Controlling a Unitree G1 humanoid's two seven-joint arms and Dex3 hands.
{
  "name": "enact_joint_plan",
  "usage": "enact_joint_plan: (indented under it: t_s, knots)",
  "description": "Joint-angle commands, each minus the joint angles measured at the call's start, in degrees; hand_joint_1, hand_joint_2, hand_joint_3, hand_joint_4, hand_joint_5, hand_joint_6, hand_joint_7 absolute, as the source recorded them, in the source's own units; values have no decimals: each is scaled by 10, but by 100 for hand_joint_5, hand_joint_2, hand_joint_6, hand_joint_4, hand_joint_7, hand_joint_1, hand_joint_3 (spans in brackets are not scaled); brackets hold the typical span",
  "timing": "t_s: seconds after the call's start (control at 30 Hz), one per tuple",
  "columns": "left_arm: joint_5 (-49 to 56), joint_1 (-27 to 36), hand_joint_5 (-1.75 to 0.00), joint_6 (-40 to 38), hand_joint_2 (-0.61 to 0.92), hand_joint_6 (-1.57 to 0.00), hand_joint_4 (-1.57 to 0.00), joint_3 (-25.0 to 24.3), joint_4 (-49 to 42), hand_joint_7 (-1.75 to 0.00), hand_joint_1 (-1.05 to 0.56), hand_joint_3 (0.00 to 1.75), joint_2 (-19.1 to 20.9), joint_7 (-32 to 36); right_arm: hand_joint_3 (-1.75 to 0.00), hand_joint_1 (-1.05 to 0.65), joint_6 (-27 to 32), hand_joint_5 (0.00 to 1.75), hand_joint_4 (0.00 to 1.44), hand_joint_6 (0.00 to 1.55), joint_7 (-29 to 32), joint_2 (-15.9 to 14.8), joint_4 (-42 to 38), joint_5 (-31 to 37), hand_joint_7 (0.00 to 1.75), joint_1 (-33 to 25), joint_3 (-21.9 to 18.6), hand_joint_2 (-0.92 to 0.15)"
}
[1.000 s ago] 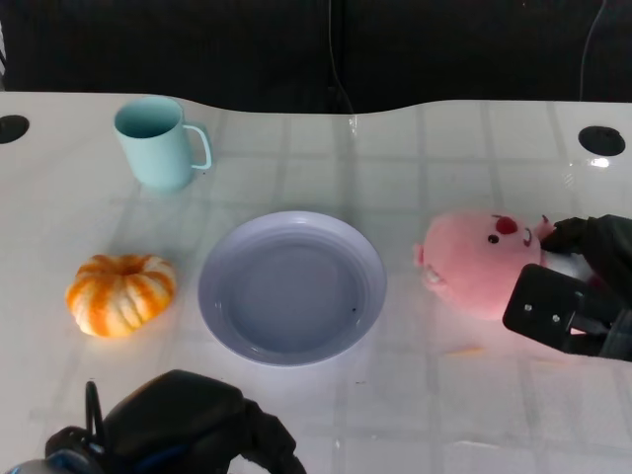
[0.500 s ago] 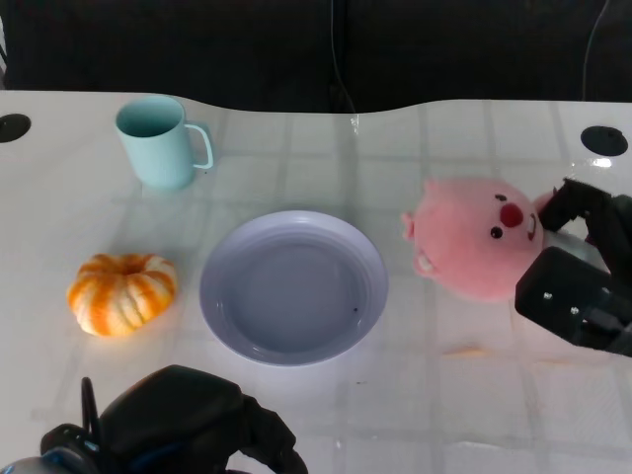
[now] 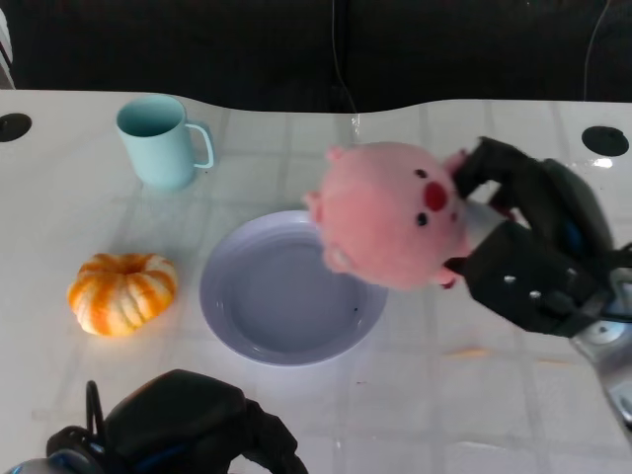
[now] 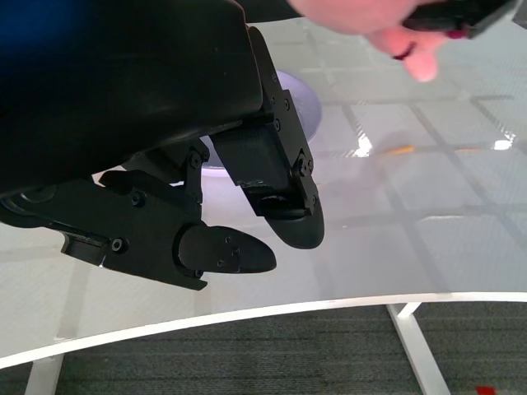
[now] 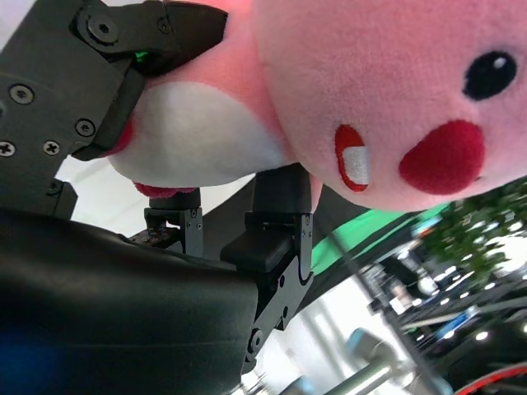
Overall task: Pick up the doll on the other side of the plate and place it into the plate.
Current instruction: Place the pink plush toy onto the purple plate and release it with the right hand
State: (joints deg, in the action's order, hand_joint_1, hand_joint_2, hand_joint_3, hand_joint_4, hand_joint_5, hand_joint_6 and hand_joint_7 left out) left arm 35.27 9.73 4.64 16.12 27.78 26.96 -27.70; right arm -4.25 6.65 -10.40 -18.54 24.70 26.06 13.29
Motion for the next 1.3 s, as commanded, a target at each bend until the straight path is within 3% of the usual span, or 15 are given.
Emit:
enact_joint_plan:
  t_s: [0.03, 0.2, 0.5, 0.53, 0.57, 0.6, 0.63, 0.67, 0.73, 0.77, 0.87, 1.03, 1.13, 1.3]
  knots:
    - [1, 0, -136, -10, 92, -108, -74, 0, 4, -1, -25, 25, -1, 1, -122, -14, 24, 175, 91, 72, -19, 19, 15, 5, 175, 39, 12, -39]
    - [17, -3, -135, -21, 92, -108, -74, 12, 8, -1, -27, 28, -11, 0, -123, -13, 37, 175, 91, 73, -34, 54, -18, 10, 175, 70, 37, -39]
    - [28, -1, -132, -8, 92, -110, -77, 27, 5, -2, -25, 23, -19, 14, -123, -13, 38, 175, 93, 77, -5, 103, -139, 33, 170, 136, 59, -35]
    - [26, -1, -132, -7, 92, -110, -77, 28, 4, -2, -25, 23, -20, 15, -129, -12, 37, 175, 92, 80, -4, 106, -147, 34, 161, 140, 59, -30]
    - [25, -1, -132, -8, 92, -110, -77, 29, 3, -2, -25, 22, -22, 15, -128, -11, 37, 165, 88, 85, -8, 106, -151, 33, 134, 142, 59, -28]
    - [25, -2, -132, -10, 92, -110, -77, 29, 3, -2, -25, 23, -23, 14, -116, -12, 39, 145, 83, 86, -15, 107, -152, 31, 109, 144, 59, -32]
    - [26, -2, -130, -12, 92, -110, -76, 30, 3, -2, -26, 24, -25, 13, -87, -16, 40, 118, 79, 88, -21, 107, -153, 30, 74, 145, 58, -48]
    - [26, -2, -128, -15, 92, -109, -76, 30, 4, -2, -26, 25, -26, 11, -68, -17, 41, 106, 79, 92, -29, 104, -152, 31, 54, 146, 61, -58]
    - [26, -4, -126, -17, 92, -109, -76, 29, 4, -1, -26, 26, -27, 9, -33, -25, 42, 78, 71, 84, -40, 98, -149, 39, 20, 147, 68, -78]
    - [27, -5, -126, -18, 92, -108, -77, 29, 5, -1, -26, 26, -27, 9, -24, -28, 42, 78, 66, 82, -42, 95, -147, 42, 13, 147, 70, -83]
    - [25, -5, -125, -20, 92, -108, -77, 28, 7, -1, -26, 26, -26, 6, -10, -33, 49, 98, 51, 76, -51, 89, -136, 51, 3, 143, 75, -91]
    - [21, -5, -122, -19, 92, -108, -78, 25, 9, -1, -26, 26, -22, 4, -10, -45, 77, 78, 34, 62, -103, 68, -85, 67, 0, 135, 92, -92]
    - [20, -3, -122, -18, 92, -109, -79, 23, 11, -1, -26, 25, -21, 5, -12, -52, 92, 61, 32, 57, -128, 59, -56, 71, 0, 129, 97, -92]
    - [18, -6, -120, -18, 92, -108, -78, 21, 9, -1, -26, 25, -18, 2, -14, -57, 103, 56, 31, 54, -153, 47, -9, 66, 0, 113, 97, -92]
